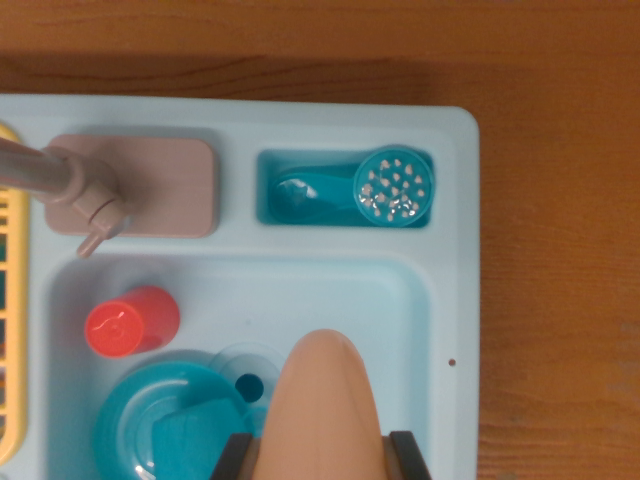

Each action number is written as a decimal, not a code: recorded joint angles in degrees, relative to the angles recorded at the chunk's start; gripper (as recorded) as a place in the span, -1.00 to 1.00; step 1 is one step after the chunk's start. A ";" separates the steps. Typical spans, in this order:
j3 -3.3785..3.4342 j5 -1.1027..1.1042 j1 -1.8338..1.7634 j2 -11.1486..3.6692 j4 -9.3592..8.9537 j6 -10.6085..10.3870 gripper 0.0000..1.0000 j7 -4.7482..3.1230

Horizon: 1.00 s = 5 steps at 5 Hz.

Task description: Pick detergent from the sink

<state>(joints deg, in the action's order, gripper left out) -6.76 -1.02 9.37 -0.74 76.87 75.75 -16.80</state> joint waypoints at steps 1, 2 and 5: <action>0.00 0.00 0.00 0.00 0.00 0.00 1.00 0.00; -0.01 0.09 -0.01 0.48 0.97 1.44 1.00 0.08; -0.02 0.16 -0.02 0.81 1.62 2.43 1.00 0.14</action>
<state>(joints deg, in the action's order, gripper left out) -6.78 -0.87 9.34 0.08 78.50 78.18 -16.66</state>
